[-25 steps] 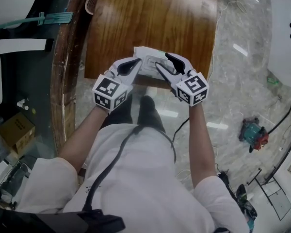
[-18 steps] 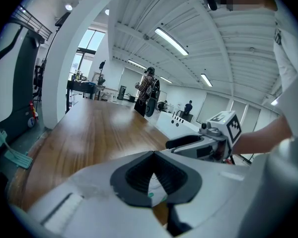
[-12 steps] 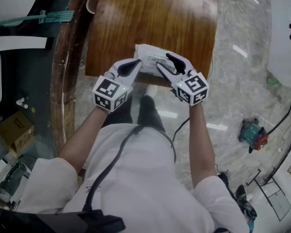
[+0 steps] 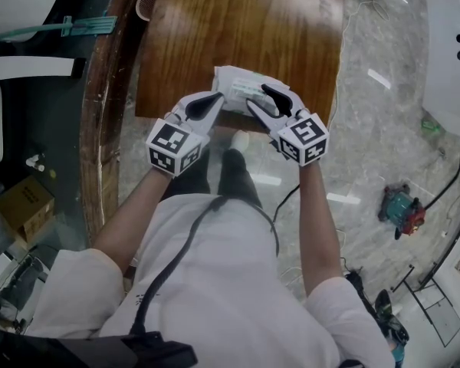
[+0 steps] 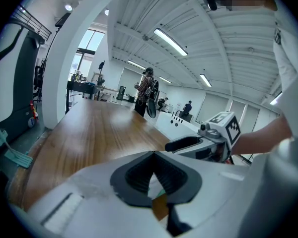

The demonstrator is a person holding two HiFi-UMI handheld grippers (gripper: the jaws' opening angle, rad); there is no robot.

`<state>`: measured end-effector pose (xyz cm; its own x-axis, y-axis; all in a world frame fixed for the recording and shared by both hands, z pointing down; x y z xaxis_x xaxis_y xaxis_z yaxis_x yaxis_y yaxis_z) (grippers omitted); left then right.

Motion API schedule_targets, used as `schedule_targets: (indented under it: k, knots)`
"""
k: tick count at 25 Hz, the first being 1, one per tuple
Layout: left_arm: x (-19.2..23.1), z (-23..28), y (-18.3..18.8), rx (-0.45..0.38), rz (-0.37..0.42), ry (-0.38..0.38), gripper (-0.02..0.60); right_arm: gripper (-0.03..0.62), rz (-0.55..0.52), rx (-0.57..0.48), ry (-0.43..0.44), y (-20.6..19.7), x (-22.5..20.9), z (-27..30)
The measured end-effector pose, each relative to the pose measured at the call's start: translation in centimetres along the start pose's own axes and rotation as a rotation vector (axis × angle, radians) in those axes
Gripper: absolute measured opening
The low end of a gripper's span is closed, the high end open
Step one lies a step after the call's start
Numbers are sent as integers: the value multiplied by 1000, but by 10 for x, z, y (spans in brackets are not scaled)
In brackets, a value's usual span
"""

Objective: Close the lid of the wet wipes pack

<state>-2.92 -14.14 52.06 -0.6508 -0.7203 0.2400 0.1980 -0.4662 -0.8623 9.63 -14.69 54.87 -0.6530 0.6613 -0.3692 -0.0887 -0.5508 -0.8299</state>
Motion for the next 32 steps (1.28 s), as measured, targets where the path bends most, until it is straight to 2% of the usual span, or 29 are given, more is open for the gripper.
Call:
schedule_targets:
  k: [25,32]
  knots:
    - [-5,-20,-16,3,-7,7,2,202,-1,53,1,-21,16,11]
    - [-3,-21,-17,4,-12,7,2,202,-34,112,-7,-26,19,19]
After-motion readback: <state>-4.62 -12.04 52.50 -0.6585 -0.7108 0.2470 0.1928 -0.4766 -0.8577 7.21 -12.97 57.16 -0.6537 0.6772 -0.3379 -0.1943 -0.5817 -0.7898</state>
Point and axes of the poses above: the fingertips, and each gripper's own axes: z forward along the fingers, x to its left, y out of its top, the point moved 4 cm from there along -z, backward along the fingers, and after that the axes turned 4 degrees about z, right-handed, at the moved point
